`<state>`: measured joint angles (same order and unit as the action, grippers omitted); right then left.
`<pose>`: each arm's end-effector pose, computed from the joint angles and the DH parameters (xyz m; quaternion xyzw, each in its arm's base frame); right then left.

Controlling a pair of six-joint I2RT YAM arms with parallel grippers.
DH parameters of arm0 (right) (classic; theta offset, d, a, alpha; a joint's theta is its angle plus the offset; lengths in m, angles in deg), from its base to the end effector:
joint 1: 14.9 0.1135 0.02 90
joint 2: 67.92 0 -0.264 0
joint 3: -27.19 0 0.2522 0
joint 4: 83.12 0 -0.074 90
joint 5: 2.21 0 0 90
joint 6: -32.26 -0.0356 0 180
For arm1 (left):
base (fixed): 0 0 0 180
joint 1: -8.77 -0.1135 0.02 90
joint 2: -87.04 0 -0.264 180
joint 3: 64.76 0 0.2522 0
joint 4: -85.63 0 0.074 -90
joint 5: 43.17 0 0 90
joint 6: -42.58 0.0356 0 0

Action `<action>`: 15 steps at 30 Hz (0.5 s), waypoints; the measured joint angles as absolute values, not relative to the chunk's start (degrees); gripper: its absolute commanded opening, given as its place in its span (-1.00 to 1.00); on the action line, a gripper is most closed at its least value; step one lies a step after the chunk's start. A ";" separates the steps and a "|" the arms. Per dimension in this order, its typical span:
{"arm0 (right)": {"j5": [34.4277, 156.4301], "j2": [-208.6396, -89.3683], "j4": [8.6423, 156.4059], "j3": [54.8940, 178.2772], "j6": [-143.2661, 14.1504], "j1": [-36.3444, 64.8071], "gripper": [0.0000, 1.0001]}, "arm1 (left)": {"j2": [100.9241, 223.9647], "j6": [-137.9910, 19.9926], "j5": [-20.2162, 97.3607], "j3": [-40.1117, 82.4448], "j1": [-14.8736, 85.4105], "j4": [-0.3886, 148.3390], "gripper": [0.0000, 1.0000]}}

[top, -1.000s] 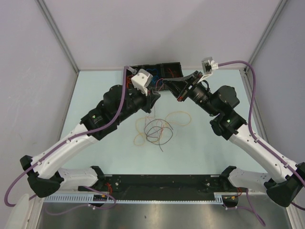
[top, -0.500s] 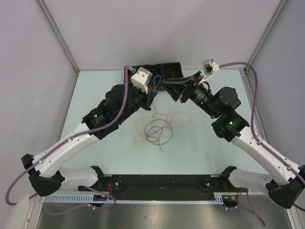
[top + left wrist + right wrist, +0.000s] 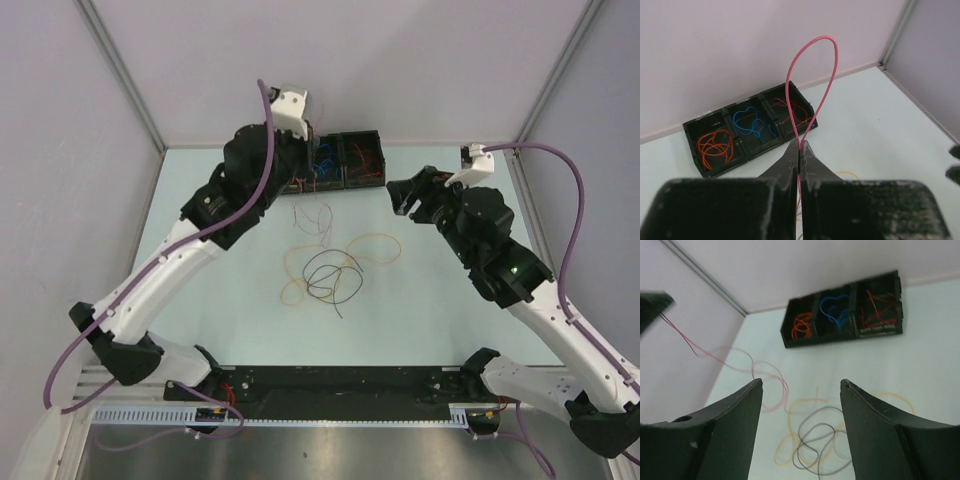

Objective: Untangle the cables

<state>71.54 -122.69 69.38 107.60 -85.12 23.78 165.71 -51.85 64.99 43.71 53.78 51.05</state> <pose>0.1649 0.1192 0.4348 0.0278 0.7175 0.2902 0.6326 0.2160 -0.2004 0.4887 0.1518 0.7187 -0.1741 0.6558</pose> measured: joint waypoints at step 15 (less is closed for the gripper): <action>70.44 -124.94 60.29 91.10 -90.80 23.93 0.40 | 190.19 -54.51 62.38 74.31 39.07 48.19 -0.99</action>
<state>70.44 -124.94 60.29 91.10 -90.80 23.93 190.19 -54.51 62.38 74.31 39.07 48.19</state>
